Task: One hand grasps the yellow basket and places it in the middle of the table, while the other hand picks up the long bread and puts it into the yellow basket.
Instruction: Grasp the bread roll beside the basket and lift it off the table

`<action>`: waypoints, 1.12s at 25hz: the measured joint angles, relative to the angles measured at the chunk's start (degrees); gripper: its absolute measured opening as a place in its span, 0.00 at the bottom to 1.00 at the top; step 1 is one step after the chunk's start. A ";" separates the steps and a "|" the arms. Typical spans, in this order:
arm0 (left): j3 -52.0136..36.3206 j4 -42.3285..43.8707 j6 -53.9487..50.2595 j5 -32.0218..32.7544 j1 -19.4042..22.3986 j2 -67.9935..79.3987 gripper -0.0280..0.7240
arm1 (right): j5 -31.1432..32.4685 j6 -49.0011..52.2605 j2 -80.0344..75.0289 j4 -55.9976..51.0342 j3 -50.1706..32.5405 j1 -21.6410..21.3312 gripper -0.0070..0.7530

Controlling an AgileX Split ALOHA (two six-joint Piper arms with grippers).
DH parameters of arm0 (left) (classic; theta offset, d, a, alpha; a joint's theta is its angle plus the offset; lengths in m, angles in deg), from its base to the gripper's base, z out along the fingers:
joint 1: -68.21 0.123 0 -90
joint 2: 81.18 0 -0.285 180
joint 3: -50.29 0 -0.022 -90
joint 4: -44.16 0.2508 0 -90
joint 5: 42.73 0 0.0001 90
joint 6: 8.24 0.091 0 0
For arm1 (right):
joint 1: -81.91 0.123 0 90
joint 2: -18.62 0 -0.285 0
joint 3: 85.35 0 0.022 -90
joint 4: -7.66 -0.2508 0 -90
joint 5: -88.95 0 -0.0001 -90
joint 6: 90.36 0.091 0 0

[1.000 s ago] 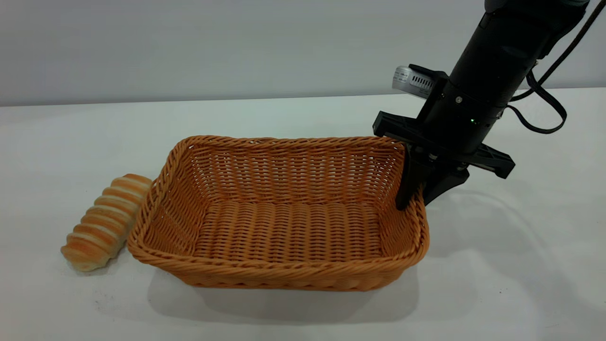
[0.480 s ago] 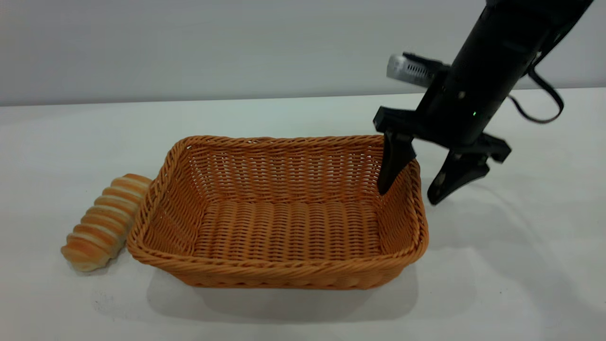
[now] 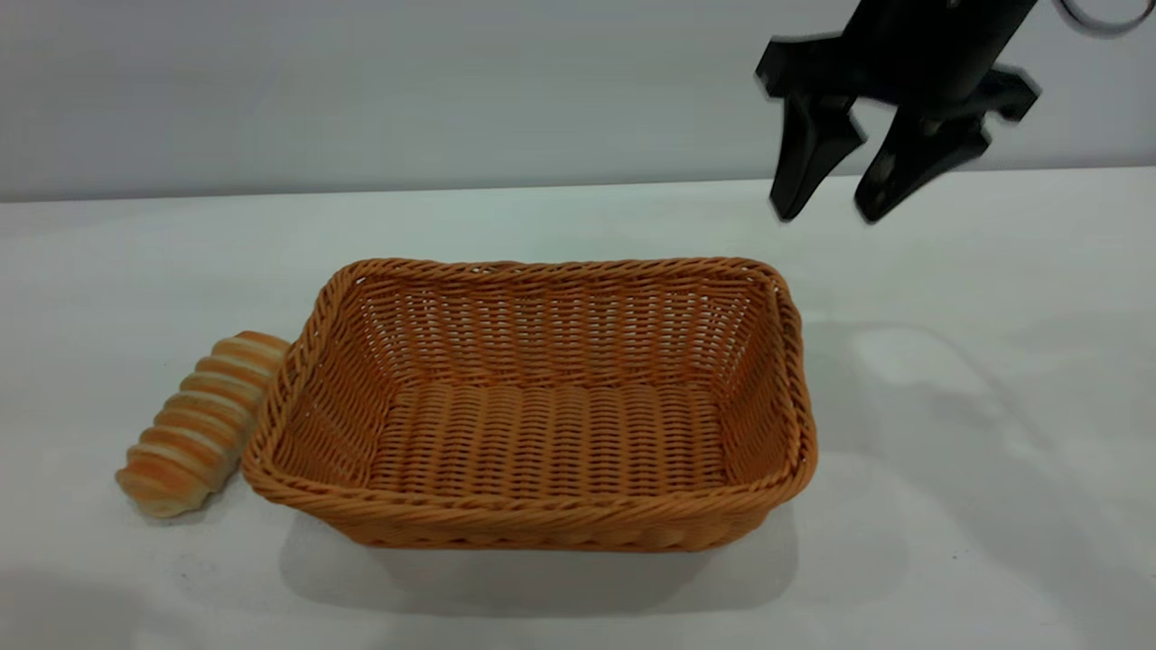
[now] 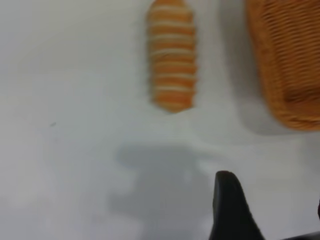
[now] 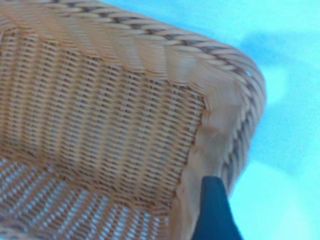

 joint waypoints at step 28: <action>12.02 14.64 -5.03 -12.74 5.22 42.76 0.66 | 5.87 -2.47 10.27 0.27 -0.05 0.00 0.76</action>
